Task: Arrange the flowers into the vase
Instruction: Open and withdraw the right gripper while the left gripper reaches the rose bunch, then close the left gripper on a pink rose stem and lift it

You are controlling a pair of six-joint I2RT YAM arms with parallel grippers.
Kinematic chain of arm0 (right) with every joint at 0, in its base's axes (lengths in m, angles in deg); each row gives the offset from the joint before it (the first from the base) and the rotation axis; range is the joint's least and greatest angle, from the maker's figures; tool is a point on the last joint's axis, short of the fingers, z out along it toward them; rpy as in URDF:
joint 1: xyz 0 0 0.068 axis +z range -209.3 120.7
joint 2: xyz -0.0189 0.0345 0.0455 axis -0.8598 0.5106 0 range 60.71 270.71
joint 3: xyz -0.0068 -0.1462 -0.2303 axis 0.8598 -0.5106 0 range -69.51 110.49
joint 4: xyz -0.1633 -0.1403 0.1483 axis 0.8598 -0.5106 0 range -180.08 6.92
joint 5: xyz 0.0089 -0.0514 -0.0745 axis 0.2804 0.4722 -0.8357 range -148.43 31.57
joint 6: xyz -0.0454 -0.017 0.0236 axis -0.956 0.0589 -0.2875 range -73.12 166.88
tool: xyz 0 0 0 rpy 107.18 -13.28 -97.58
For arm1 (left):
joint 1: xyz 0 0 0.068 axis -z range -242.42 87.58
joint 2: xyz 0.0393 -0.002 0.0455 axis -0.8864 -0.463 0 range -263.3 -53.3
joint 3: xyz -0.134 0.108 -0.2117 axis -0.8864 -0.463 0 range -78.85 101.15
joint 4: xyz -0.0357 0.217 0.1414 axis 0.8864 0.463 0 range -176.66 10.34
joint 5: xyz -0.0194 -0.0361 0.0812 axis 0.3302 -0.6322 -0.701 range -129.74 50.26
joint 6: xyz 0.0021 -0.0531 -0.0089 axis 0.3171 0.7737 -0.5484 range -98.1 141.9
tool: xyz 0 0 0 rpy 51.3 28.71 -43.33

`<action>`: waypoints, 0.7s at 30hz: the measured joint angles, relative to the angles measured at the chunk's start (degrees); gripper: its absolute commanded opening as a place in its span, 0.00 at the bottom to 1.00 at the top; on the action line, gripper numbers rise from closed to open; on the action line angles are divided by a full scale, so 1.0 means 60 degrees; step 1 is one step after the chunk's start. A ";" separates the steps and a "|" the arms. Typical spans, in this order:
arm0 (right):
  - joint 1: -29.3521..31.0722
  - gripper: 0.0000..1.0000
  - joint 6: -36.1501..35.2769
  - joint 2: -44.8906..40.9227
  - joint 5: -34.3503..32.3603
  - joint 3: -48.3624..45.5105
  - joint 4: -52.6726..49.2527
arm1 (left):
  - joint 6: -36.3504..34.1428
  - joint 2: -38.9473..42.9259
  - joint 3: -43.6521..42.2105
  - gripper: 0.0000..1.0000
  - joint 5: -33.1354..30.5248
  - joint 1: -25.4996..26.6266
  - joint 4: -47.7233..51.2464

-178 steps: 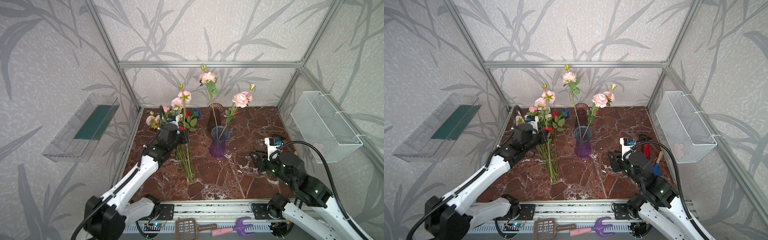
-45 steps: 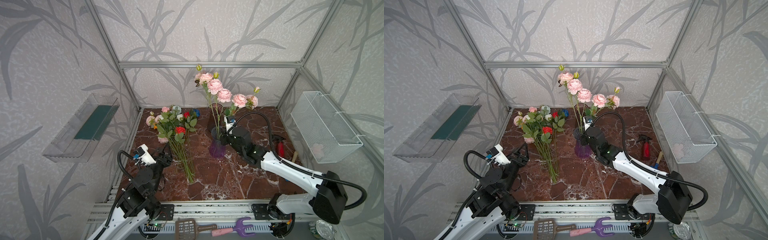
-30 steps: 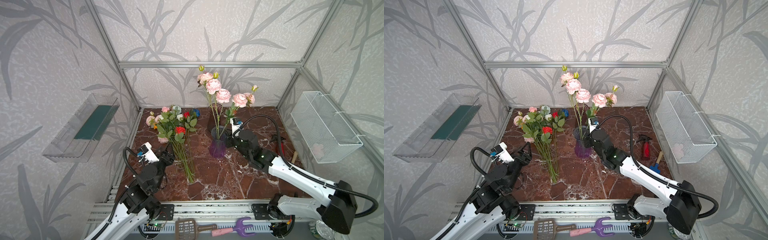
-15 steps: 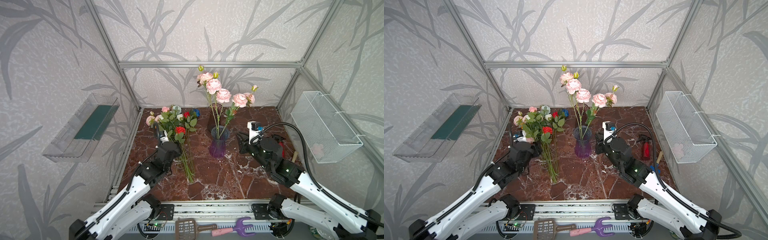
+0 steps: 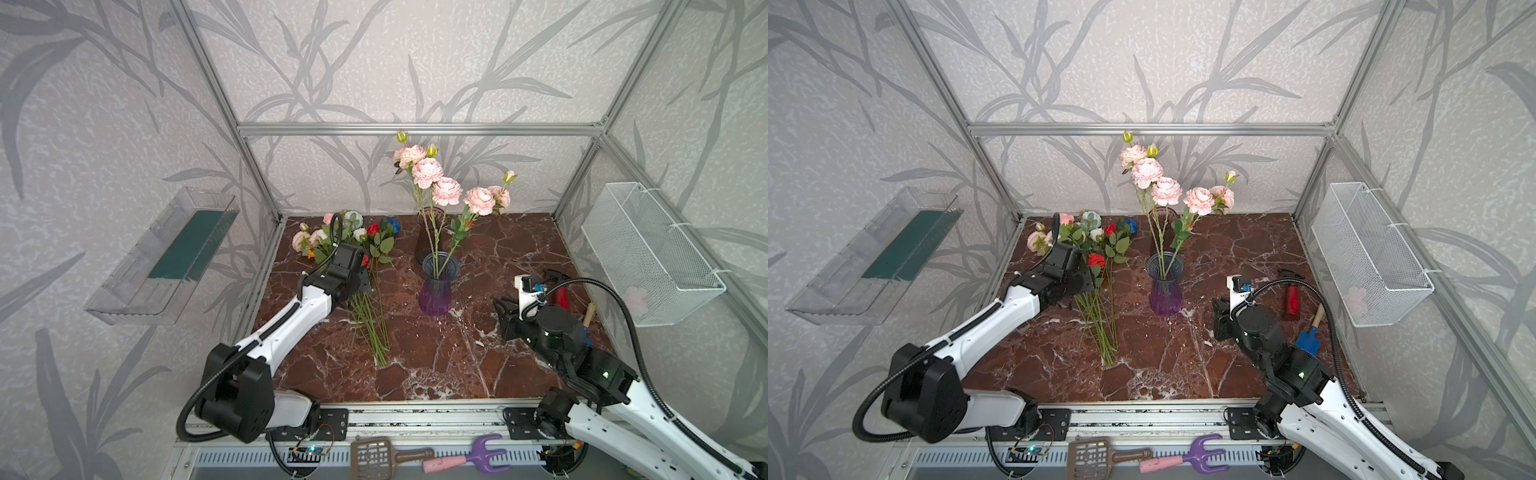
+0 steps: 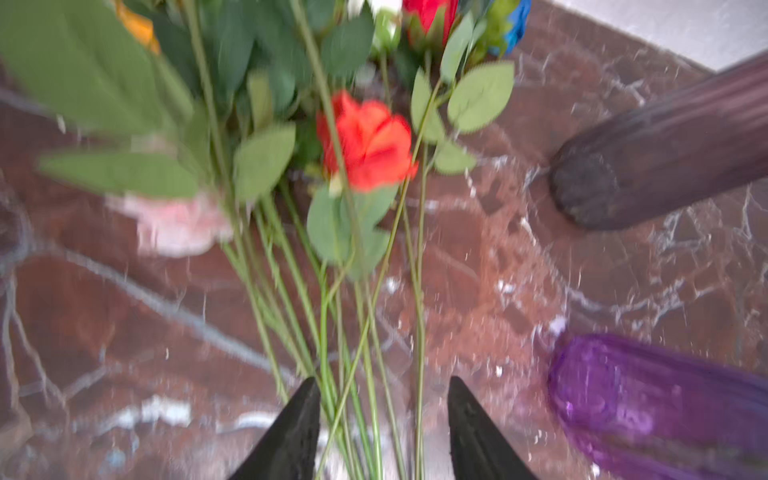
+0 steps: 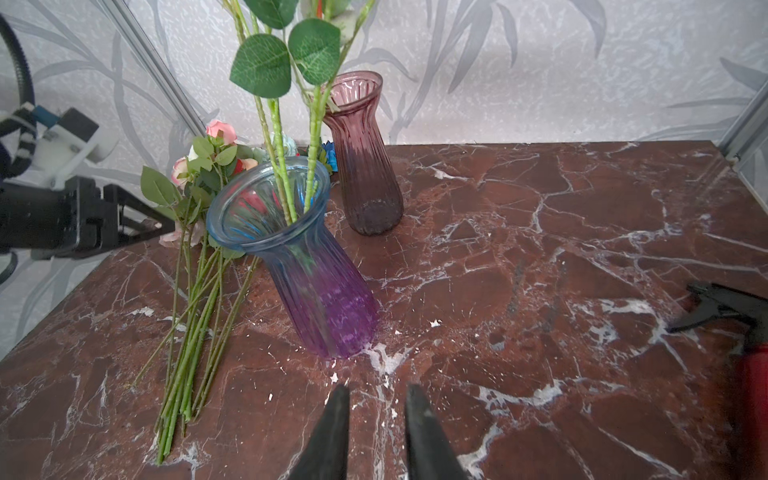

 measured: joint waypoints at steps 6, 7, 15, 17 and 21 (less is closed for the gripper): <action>0.0000 0.26 0.0164 -0.0696 -0.0229 0.0000 -0.0554 | -0.0299 -0.1902 0.1392 0.37 -0.0036 -0.0426 0.0572; 0.0000 0.26 0.0168 -0.0747 -0.0259 0.0000 -0.0634 | -0.0350 -0.2167 0.1596 0.36 -0.0040 -0.0477 0.0739; 0.0000 0.26 0.0182 -0.0867 -0.0324 0.0000 -0.1002 | -0.0645 -0.3716 0.3060 0.24 0.0109 -0.0688 0.1453; 0.0000 0.26 0.0186 -0.0889 -0.0361 0.0000 -0.1089 | -0.0699 -0.4084 0.3275 0.22 0.0124 -0.0696 0.1530; 0.0000 0.26 0.0189 -0.0918 -0.0393 0.0000 -0.1151 | -0.0710 -0.4484 0.3319 0.21 0.0095 -0.0696 0.1734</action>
